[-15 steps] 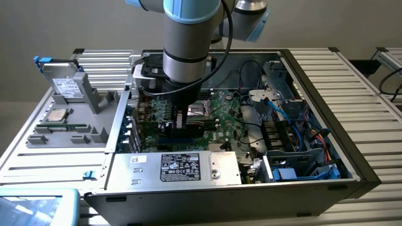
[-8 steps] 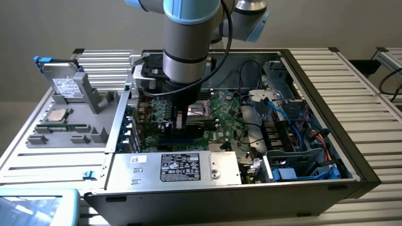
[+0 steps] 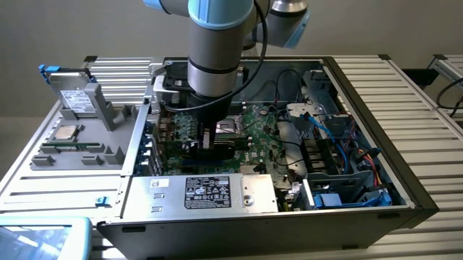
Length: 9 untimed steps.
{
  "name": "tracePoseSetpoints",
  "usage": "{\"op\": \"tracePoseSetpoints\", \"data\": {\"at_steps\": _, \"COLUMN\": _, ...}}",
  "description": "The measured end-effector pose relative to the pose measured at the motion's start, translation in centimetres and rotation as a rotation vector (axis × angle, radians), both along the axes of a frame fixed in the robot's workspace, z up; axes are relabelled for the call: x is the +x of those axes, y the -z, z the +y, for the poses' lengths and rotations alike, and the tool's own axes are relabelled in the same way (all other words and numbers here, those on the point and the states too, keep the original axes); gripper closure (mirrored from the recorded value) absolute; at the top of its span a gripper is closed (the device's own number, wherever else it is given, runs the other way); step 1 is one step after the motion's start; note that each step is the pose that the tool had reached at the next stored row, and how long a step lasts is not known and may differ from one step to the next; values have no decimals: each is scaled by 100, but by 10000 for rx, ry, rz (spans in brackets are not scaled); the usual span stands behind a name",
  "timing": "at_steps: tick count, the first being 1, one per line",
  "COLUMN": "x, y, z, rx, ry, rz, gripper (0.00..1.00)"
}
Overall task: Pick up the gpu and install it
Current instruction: 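Insert the gpu into the slot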
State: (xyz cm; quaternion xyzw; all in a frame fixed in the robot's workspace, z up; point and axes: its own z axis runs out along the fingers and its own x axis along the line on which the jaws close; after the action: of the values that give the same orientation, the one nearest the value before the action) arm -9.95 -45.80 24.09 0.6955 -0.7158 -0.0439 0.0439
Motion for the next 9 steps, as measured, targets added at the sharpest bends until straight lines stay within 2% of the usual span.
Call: {"op": "tracePoseSetpoints", "data": {"at_steps": 9, "x": -1, "y": 2, "z": -4, "rx": 4, "ry": 2, "rz": -1, "gripper": 71}}
